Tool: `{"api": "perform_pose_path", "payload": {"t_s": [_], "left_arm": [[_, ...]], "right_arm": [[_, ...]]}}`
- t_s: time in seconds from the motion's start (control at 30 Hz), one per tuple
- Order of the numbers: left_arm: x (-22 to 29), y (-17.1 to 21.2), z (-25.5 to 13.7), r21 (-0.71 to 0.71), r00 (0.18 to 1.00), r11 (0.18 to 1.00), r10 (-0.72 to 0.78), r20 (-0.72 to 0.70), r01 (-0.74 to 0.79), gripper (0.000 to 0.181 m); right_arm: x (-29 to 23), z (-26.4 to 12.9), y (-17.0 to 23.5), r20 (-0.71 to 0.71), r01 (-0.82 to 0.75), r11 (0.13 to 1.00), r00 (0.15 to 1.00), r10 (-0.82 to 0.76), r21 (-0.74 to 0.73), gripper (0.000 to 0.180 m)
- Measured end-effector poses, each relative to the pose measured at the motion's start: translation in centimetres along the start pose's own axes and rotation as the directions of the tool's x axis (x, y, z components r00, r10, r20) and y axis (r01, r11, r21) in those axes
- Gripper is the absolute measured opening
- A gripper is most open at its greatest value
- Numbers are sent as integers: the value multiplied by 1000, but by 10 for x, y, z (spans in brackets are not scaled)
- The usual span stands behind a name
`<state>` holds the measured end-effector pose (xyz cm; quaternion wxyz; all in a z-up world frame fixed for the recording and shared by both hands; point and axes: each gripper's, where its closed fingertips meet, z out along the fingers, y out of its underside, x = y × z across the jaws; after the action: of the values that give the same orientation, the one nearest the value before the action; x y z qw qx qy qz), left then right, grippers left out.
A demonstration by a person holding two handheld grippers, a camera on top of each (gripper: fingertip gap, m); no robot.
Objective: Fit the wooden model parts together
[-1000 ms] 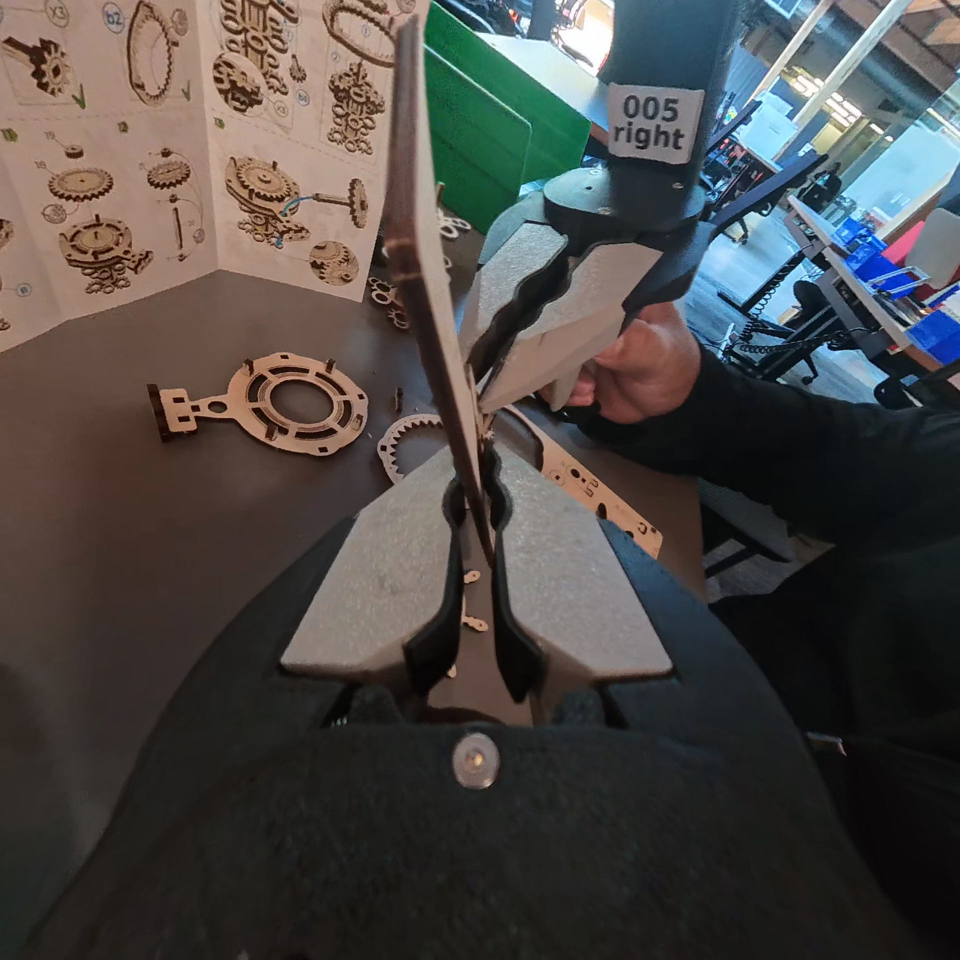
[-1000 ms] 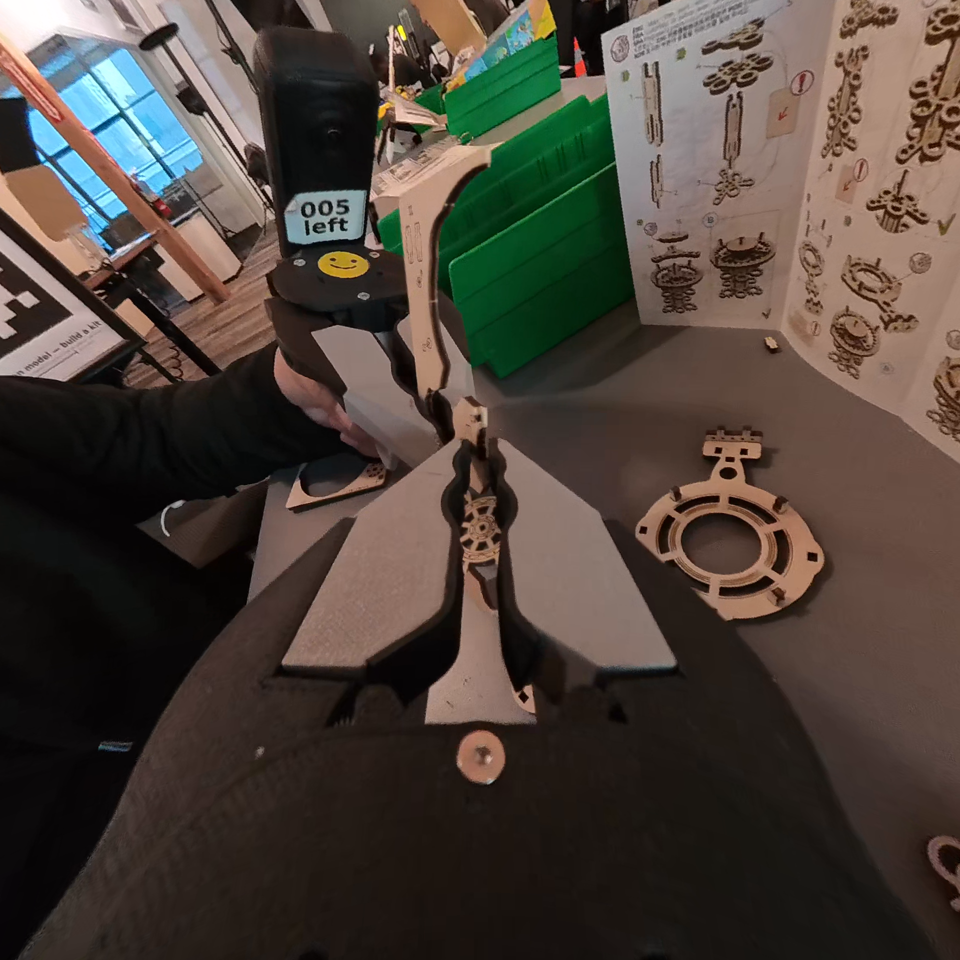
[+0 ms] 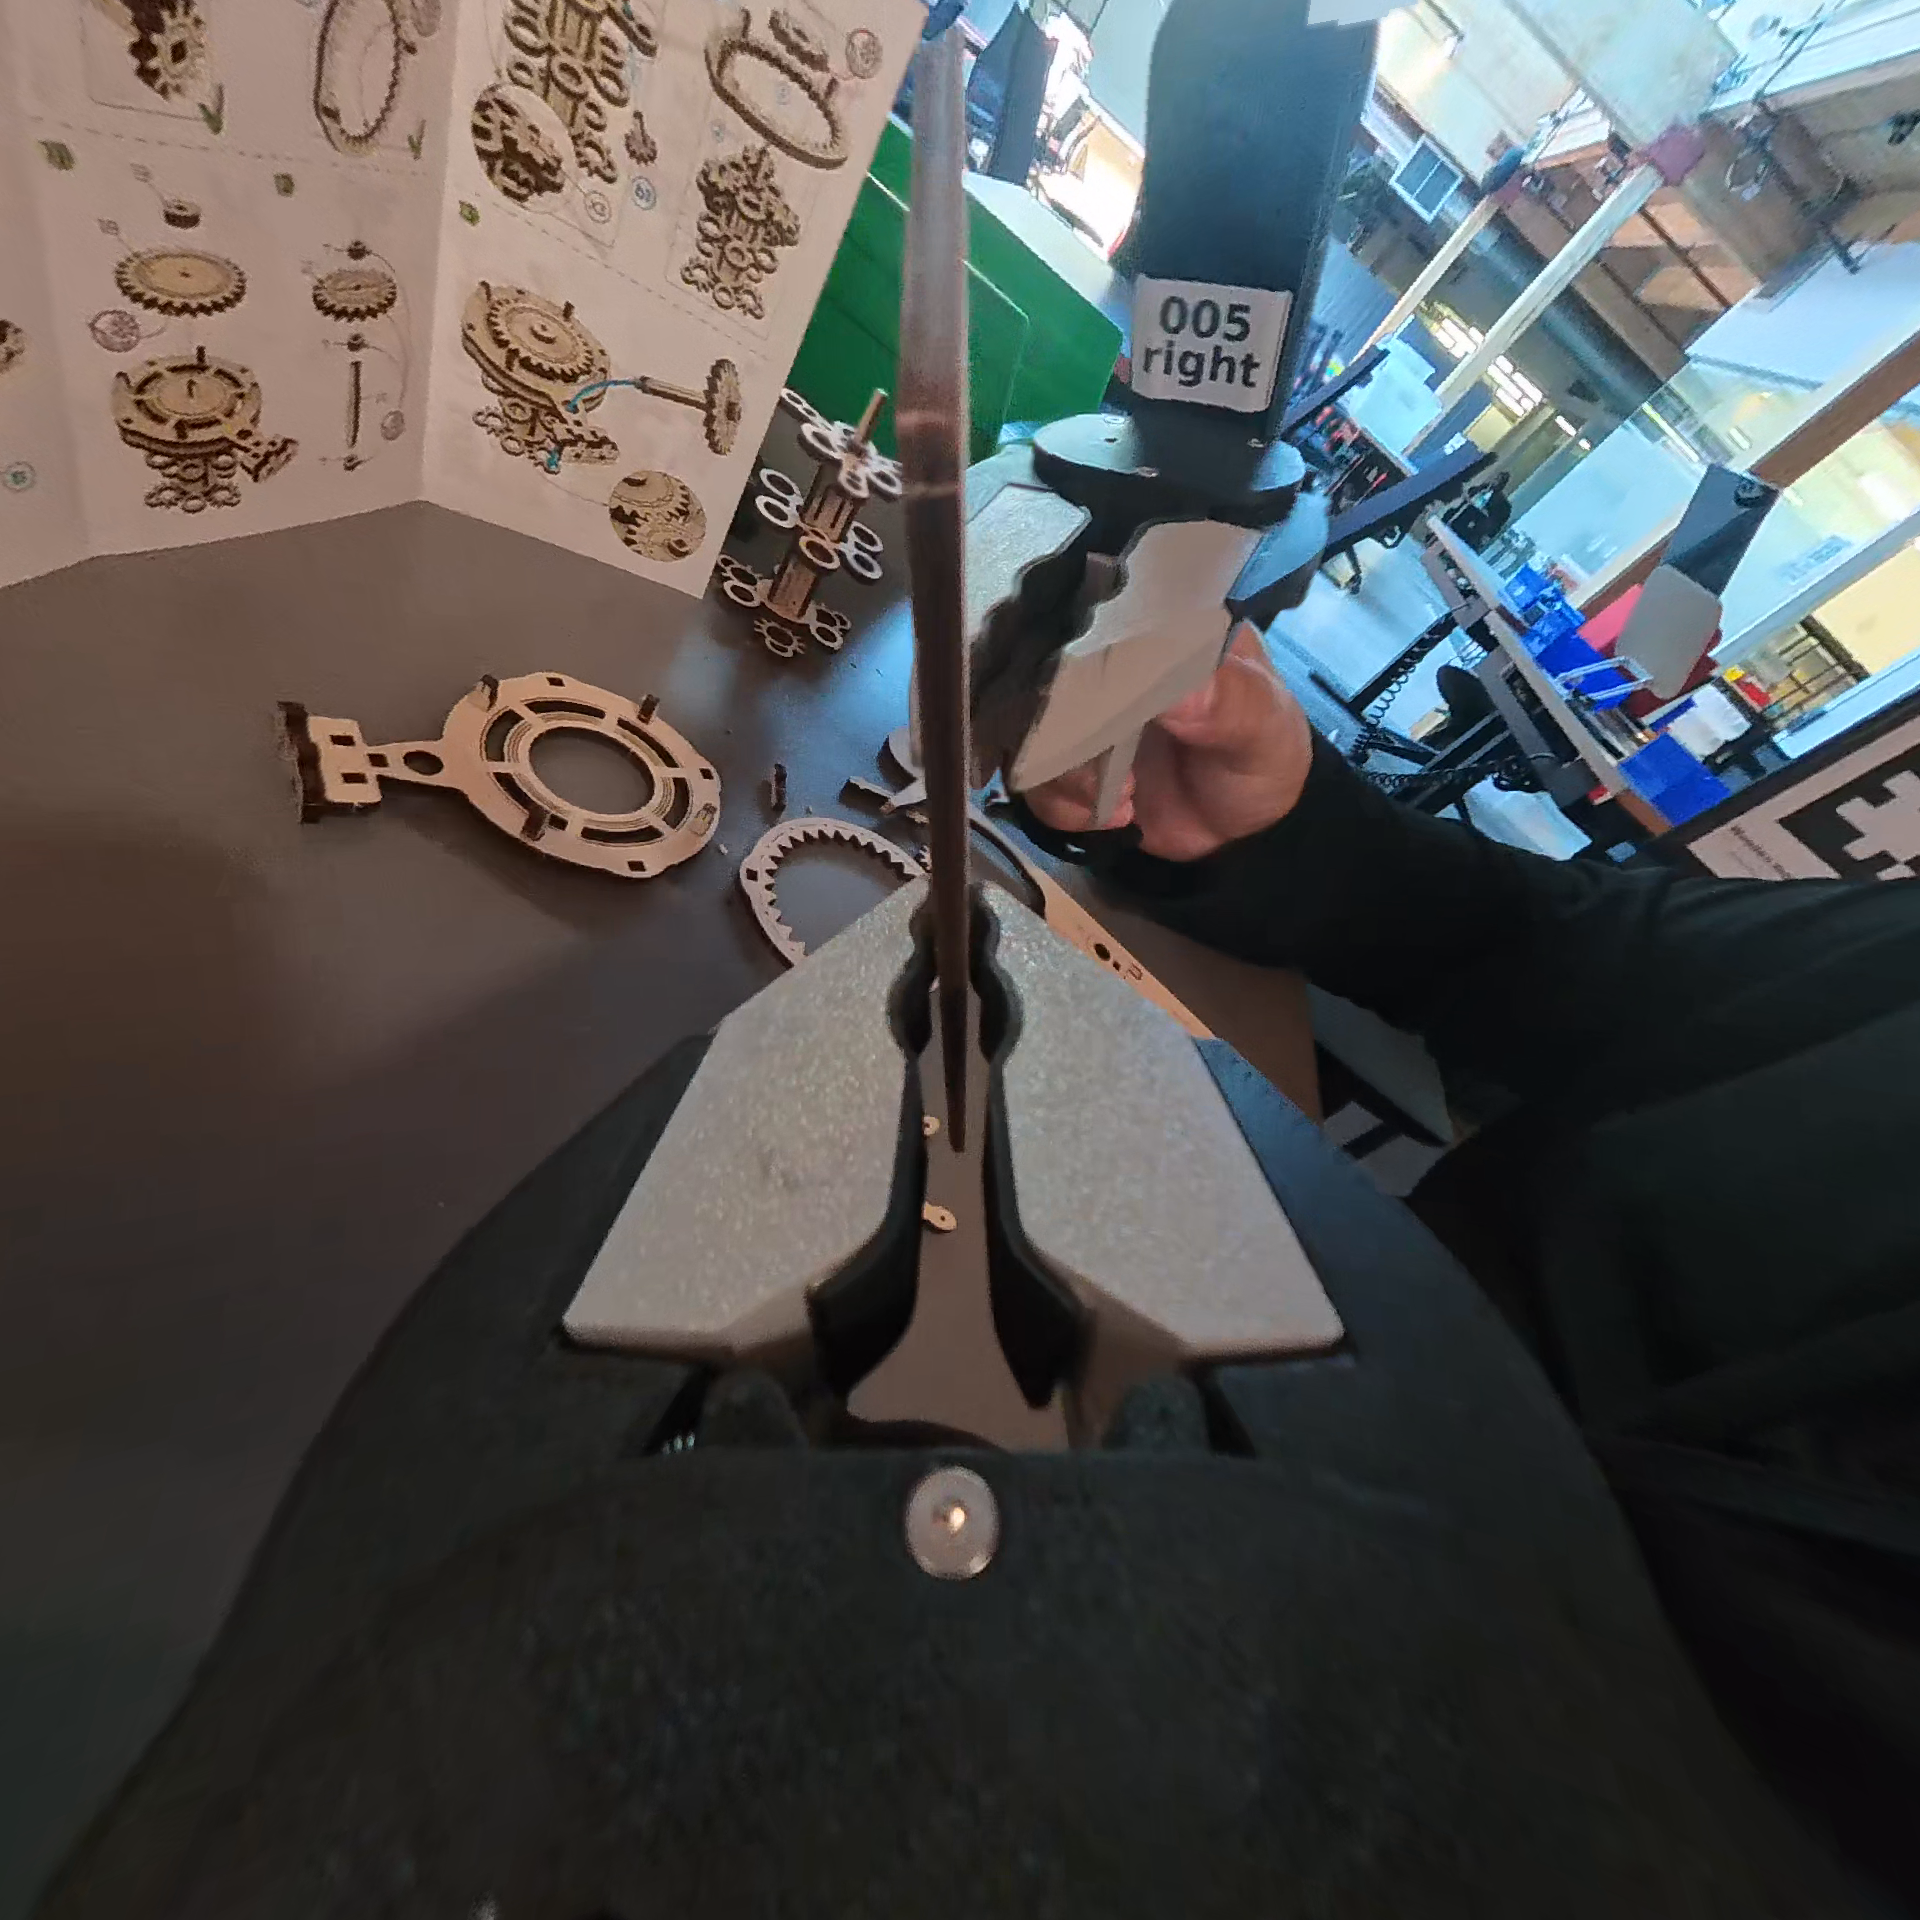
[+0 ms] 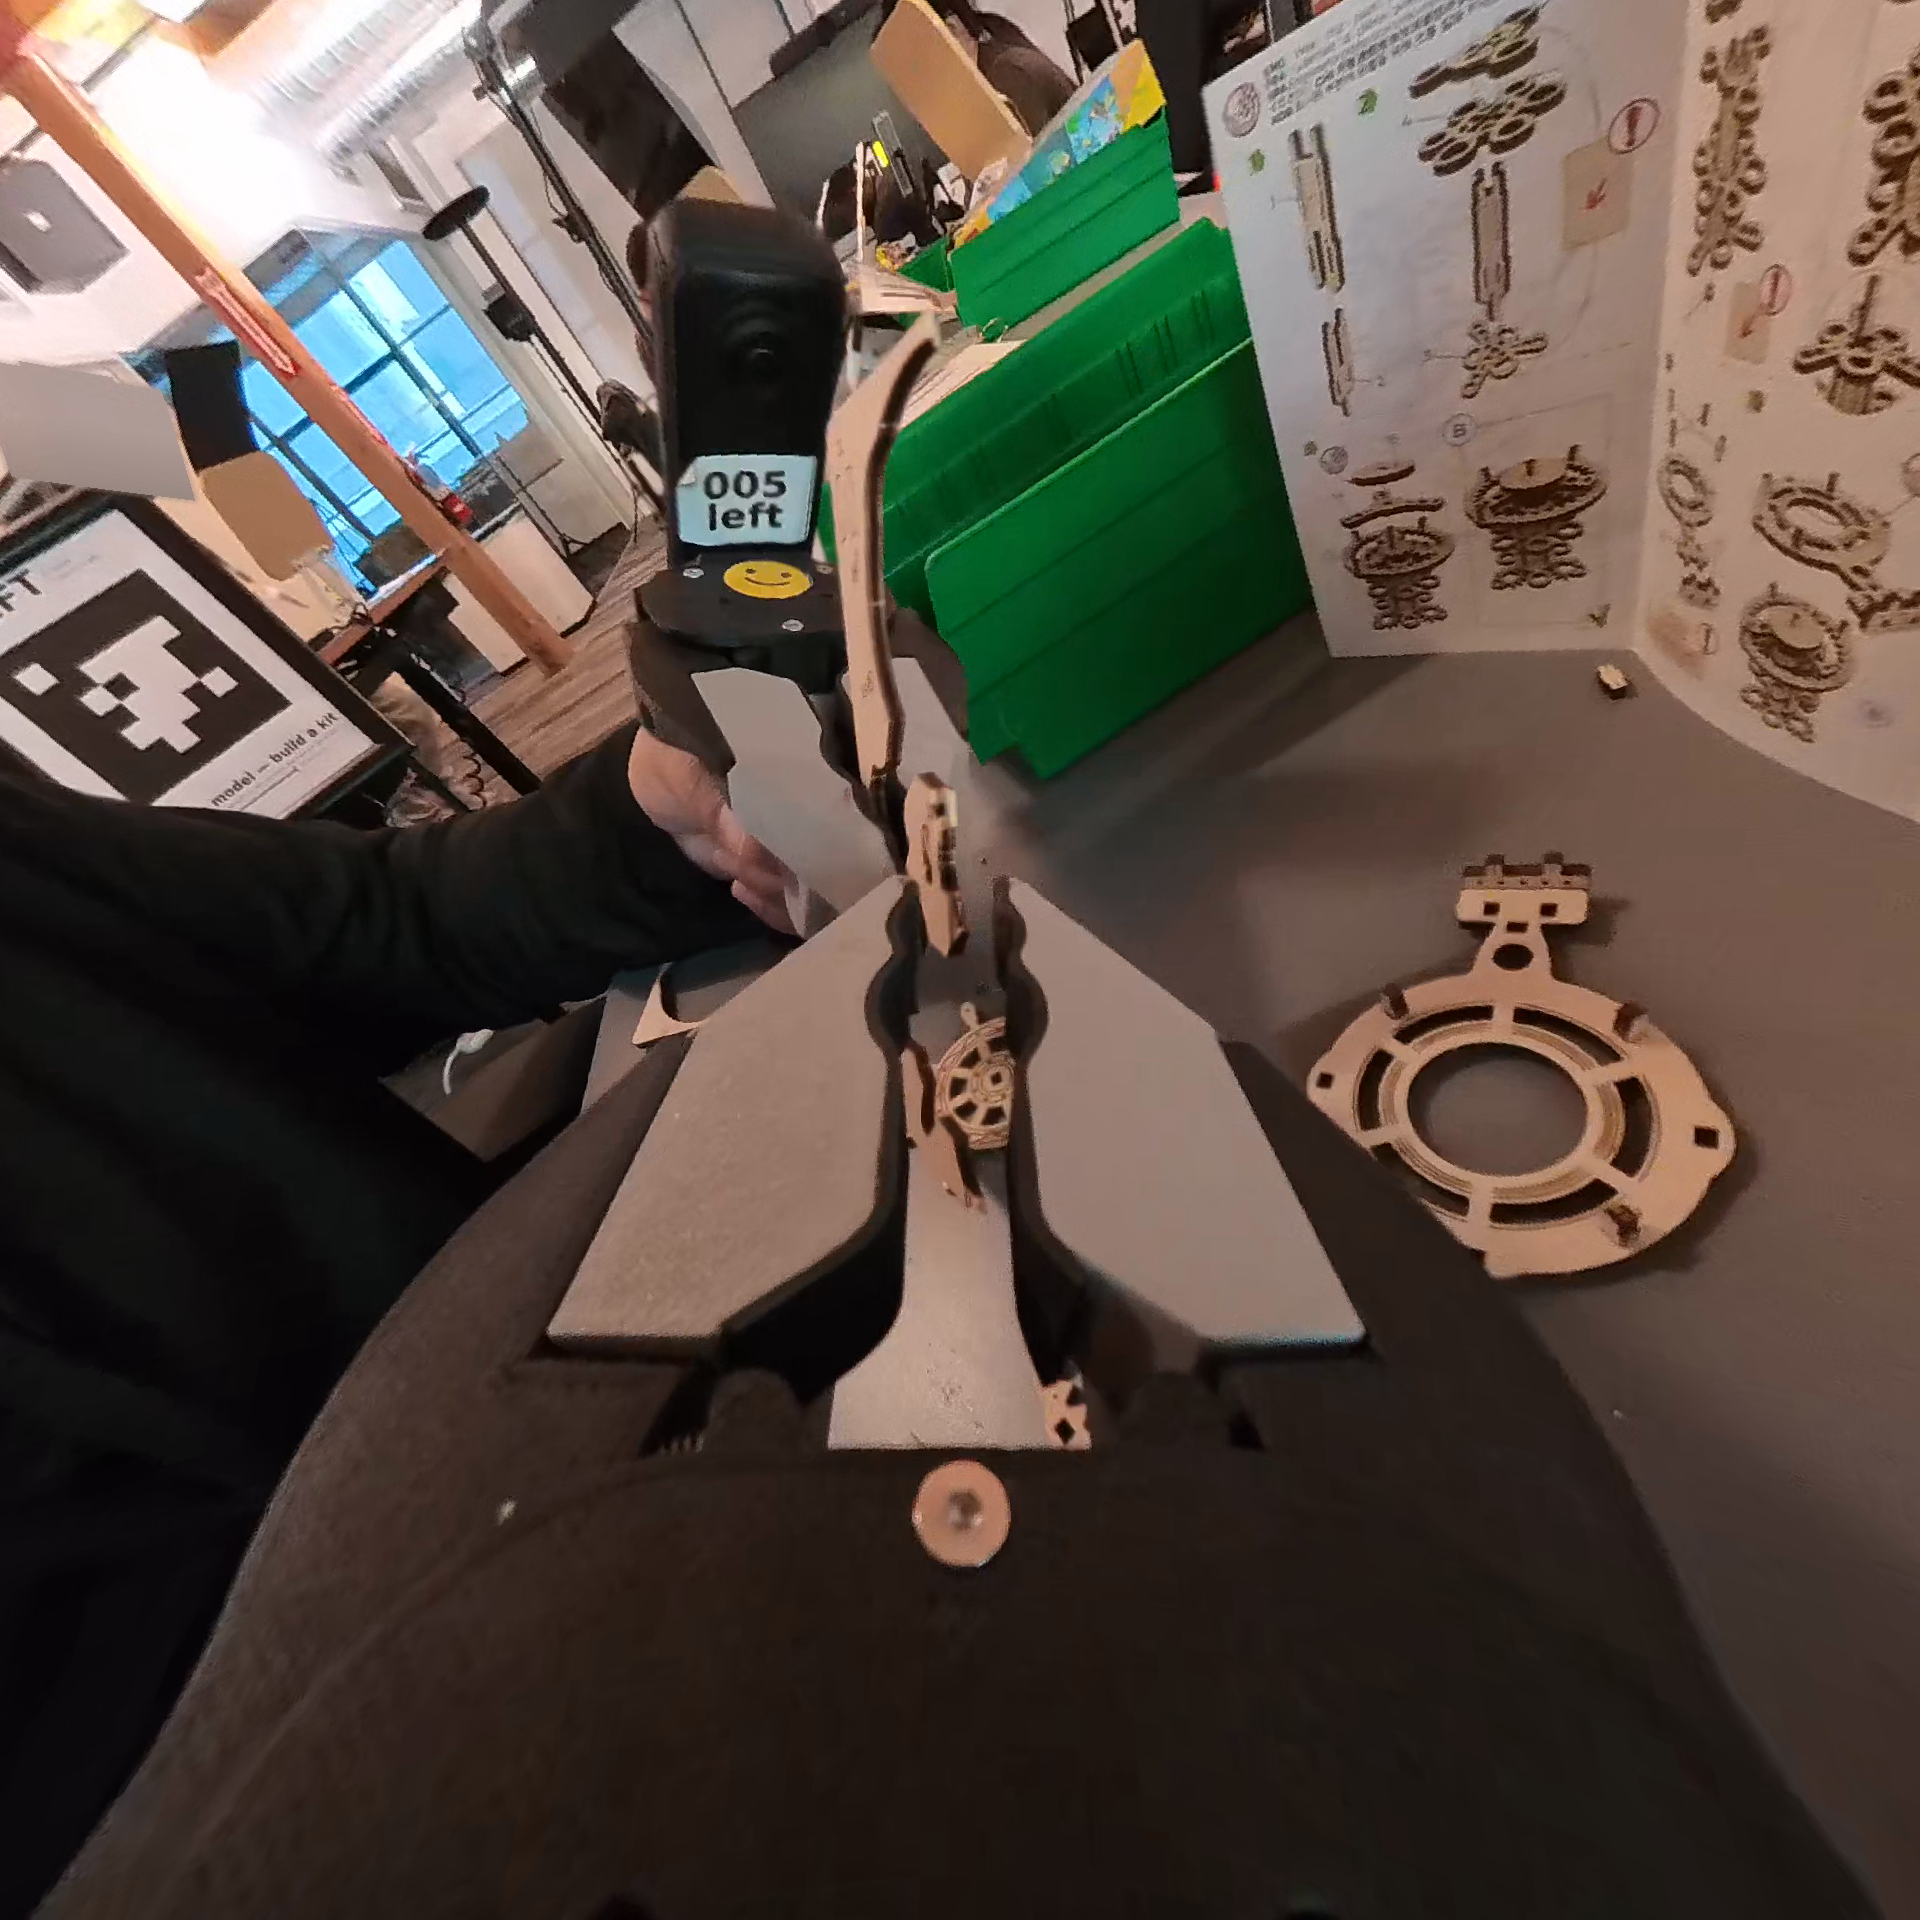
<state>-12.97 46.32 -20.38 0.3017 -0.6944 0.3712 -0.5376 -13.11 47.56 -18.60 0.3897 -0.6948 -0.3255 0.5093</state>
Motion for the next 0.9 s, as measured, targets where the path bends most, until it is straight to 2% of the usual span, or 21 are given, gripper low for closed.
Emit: {"api": "perform_pose_path", "payload": {"t_s": [0.17, 0.33, 0.8, 0.9], "left_arm": [[7, 7, 5, -35, 1000, 999, 11, -22, -12, 0], [9, 9, 7, -47, 1000, 999, 11, -27, -12, 0], [8, 12, 9, -61, 1000, 998, 15, -14, -16, 0], [7, 13, 10, -68, 1000, 997, 27, 1, -26, 0]], "right_arm": [[-4, 1, -4, 20, 10, 1000, 1000, -10, 9, 16], [-10, 5, 3, 35, 47, 998, 998, -45, -40, 2], [-6, 4, 12, -44, 168, 976, 983, -176, -138, 1], [-5, 5, 14, -58, 153, 978, 985, -163, -144, 1]]}}
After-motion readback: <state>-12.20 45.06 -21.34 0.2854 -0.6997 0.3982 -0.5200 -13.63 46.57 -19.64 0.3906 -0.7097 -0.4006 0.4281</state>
